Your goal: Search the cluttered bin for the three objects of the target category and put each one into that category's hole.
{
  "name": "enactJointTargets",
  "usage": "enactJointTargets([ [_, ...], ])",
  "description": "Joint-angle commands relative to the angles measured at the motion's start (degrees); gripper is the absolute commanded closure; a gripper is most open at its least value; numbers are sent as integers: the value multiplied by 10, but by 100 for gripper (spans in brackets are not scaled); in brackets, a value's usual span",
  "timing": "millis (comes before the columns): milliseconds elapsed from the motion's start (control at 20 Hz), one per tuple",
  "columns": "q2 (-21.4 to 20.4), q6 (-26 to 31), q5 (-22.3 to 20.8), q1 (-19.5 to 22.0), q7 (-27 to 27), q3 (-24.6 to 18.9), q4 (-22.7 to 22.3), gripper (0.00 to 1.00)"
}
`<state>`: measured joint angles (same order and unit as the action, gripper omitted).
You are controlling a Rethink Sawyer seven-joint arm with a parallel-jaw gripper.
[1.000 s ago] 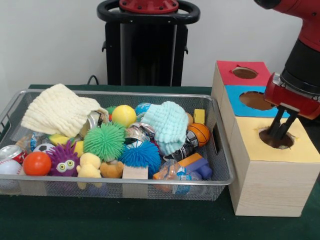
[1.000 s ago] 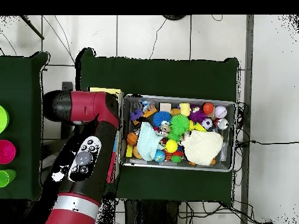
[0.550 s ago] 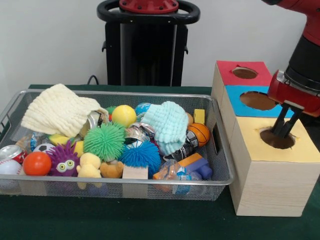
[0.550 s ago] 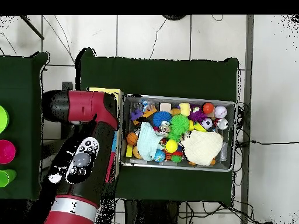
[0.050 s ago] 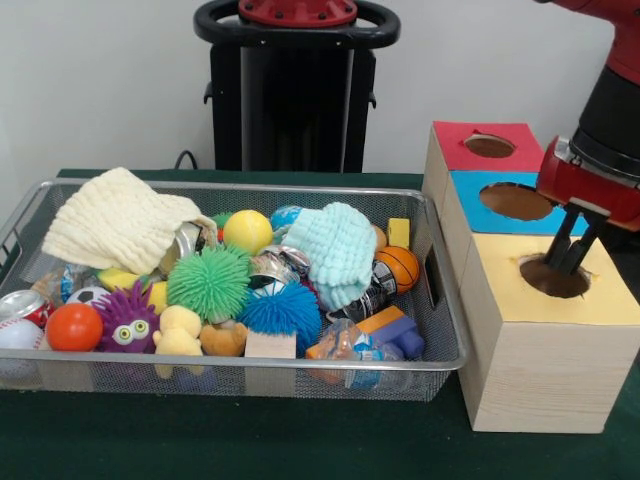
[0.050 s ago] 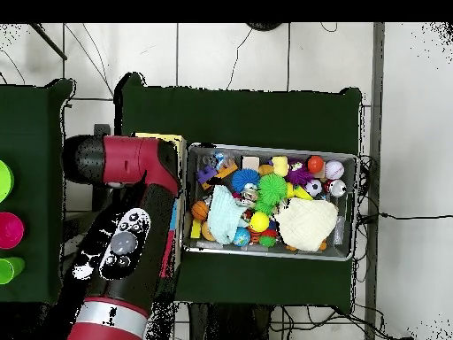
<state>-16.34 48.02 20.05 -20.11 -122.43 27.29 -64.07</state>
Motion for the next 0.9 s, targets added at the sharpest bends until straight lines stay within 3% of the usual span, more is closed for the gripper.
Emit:
enactJointTargets([
  [50, -39, 67, 16, 40, -106, -26, 31, 100],
  [400, -59, 59, 2, 85, -51, -39, 43, 100],
  [650, -84, 39, -2, 124, -8, -67, 18, 100],
  [900, -91, 38, -13, 171, 35, -86, 23, 100],
])
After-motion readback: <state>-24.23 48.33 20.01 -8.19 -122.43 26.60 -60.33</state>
